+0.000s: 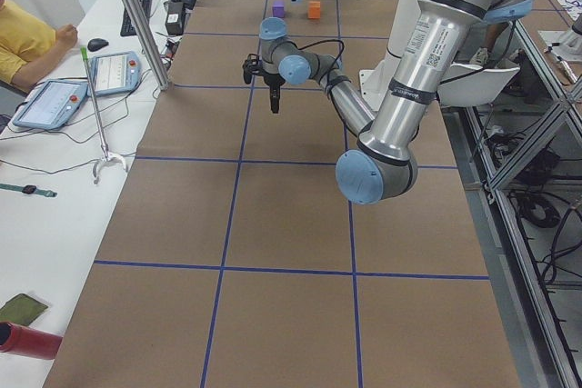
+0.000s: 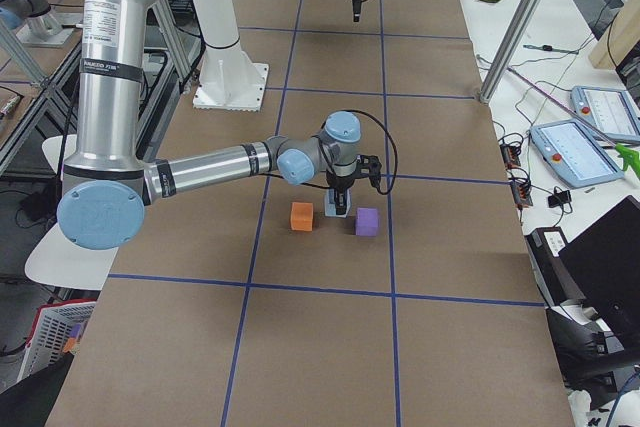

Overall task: Place blue block between orange and purple blocks
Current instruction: 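Lower the light-blue cube between the purple and orange cubes, adjusting position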

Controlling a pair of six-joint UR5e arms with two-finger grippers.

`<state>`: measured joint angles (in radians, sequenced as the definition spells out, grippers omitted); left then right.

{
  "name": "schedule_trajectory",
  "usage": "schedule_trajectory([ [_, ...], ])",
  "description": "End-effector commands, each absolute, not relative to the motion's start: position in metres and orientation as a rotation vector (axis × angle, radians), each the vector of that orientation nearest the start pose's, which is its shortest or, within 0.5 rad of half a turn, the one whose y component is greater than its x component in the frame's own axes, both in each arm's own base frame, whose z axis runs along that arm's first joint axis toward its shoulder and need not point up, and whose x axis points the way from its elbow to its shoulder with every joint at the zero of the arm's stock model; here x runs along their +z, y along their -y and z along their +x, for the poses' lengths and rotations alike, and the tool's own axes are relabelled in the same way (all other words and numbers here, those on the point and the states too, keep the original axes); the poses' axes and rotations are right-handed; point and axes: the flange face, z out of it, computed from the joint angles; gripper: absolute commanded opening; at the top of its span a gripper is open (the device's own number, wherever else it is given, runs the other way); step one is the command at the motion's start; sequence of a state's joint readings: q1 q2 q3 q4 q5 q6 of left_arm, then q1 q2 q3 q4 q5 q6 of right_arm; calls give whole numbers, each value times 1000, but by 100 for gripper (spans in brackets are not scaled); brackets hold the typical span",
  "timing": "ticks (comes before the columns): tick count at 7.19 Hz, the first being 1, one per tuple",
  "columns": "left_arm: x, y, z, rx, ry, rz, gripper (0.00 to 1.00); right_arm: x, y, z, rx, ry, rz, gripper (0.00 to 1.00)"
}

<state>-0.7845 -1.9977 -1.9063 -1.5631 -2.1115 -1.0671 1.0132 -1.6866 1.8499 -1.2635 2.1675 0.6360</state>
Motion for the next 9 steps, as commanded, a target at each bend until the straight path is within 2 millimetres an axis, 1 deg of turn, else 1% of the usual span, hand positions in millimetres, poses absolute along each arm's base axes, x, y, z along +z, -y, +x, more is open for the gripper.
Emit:
schedule_trajectory([
  [1, 272, 476, 361, -58, -895, 30, 100, 581, 435, -193, -86, 763, 71, 0],
  [2, 272, 476, 361, -62, -896, 28, 100, 593, 436, -199, -73, 780, 79, 0],
  [3, 271, 475, 361, -67, -898, 28, 100, 592, 436, -202, -64, 785, 77, 0],
  [5, 270, 475, 361, -69, -899, 27, 100, 609, 438, -203, -60, 778, 69, 0],
  [9, 270, 476, 361, -70, -898, 28, 100, 605, 441, -207, -64, 781, 76, 0],
])
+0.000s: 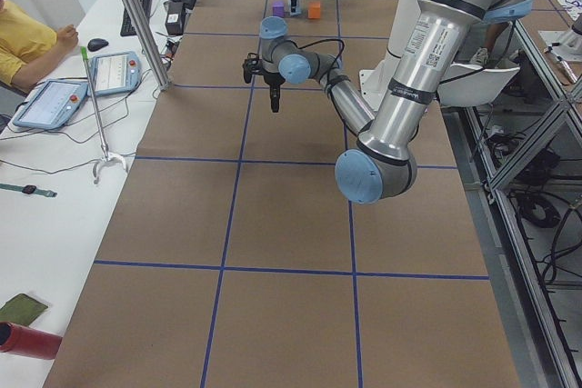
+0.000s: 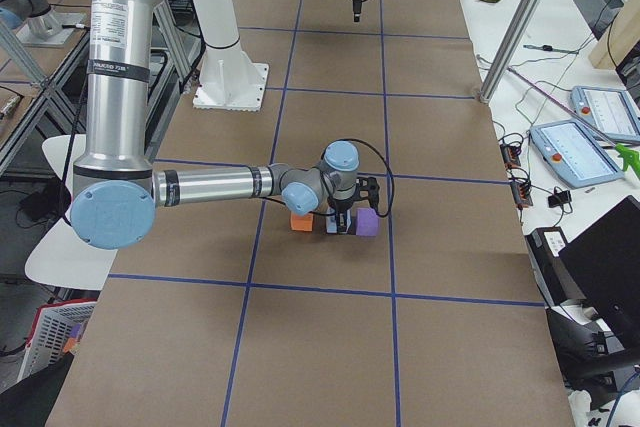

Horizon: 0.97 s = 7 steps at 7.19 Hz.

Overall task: Place blue block between orange and purple blocks
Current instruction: 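Lower the light-blue cube between the purple and orange cubes, adjusting position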

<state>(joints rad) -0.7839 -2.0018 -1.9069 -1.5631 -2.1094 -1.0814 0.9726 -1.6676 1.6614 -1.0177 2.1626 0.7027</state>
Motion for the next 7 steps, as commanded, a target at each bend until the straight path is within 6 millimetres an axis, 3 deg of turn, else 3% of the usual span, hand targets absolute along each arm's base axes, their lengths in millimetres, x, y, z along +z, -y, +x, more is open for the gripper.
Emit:
schedule_trajectory([
  [1, 270, 476, 361, -70, -898, 28, 100, 605, 442, -208, -64, 782, 77, 0],
  [5, 269, 475, 360, -70, -899, 29, 100, 599, 443, -214, 0, 792, 55, 0],
  [6, 270, 476, 361, -70, -898, 28, 100, 599, 442, -217, -4, 792, 54, 8],
  [7, 270, 476, 361, -70, -898, 28, 100, 600, 442, -218, -7, 791, 51, 36],
])
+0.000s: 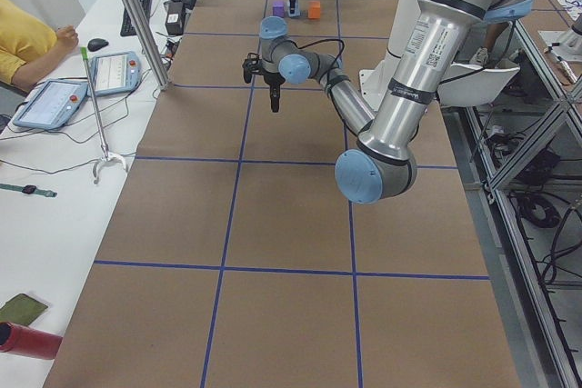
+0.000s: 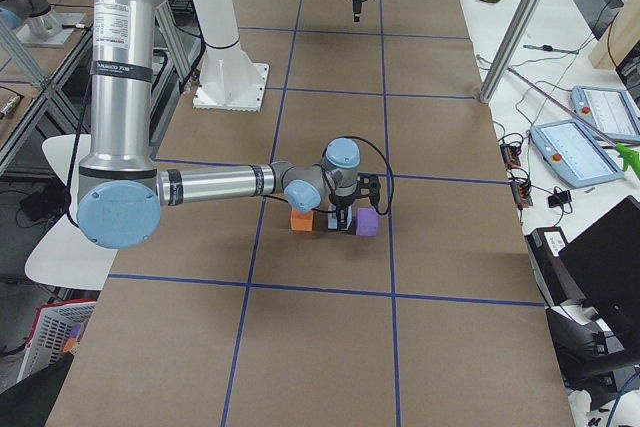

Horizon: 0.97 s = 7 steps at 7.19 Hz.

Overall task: Place blue block between orange and purple blocks
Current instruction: 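Lower the light-blue cube between the purple and orange cubes, adjusting position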

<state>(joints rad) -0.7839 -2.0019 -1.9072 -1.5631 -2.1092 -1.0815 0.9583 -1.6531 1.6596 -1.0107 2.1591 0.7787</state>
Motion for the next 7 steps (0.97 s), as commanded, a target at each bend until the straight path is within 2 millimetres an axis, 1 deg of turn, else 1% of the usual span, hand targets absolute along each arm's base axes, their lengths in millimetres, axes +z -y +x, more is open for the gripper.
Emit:
schedule_trajectory([
  [1, 270, 476, 361, -71, -897, 27, 100, 600, 441, -219, -10, 791, 52, 74],
  [2, 270, 476, 361, -71, -897, 27, 100, 599, 441, -220, -10, 789, 56, 99],
  [3, 270, 476, 361, -71, -897, 27, 100, 599, 441, -220, -13, 788, 58, 100],
  [5, 269, 475, 360, -70, -898, 28, 100, 588, 439, -216, -39, 829, 111, 100],
  [6, 269, 475, 360, -71, -898, 30, 100, 582, 434, -210, -45, 847, 138, 100],
  [7, 268, 475, 360, -94, -900, 21, 100, 564, 431, -193, -31, 866, 174, 100],
])
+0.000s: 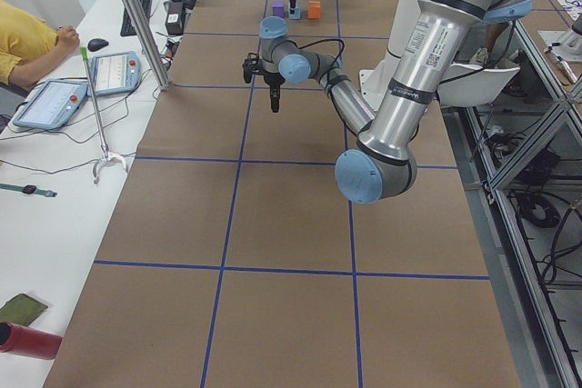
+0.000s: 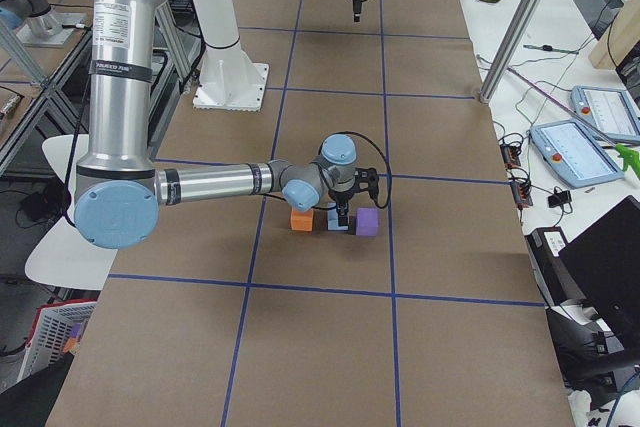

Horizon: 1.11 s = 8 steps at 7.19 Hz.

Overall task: Place blue block between orange and purple blocks
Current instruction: 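Lower the light-blue cube between the purple and orange cubes, adjusting position, then open the right gripper and lift away while the left arm retracts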

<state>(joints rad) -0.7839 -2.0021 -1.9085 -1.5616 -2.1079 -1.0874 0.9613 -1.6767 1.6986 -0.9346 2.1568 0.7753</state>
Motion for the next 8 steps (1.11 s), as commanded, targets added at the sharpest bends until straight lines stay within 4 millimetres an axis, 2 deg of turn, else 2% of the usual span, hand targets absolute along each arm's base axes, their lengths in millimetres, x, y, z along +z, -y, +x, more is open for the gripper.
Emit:
schedule_trajectory([
  [1, 266, 475, 361, -98, -903, 21, 100, 550, 425, -168, -6, 877, 209, 100],
  [3, 263, 473, 358, -95, -910, 21, 100, 541, 426, -119, 67, 912, 224, 100],
  [5, 262, 470, 346, -89, -915, 39, 100, 543, 436, -56, 94, 952, 264, 100],
  [6, 278, 476, 324, -94, -894, 54, 100, 555, 441, -37, 76, 912, 263, 100],
  [7, 315, 461, 284, -16, -854, 94, 100, 547, 462, -13, 37, 866, 280, 100],
  [8, 352, 461, 240, 54, -802, 137, 100, 541, 474, 15, 9, 834, 264, 100],
])
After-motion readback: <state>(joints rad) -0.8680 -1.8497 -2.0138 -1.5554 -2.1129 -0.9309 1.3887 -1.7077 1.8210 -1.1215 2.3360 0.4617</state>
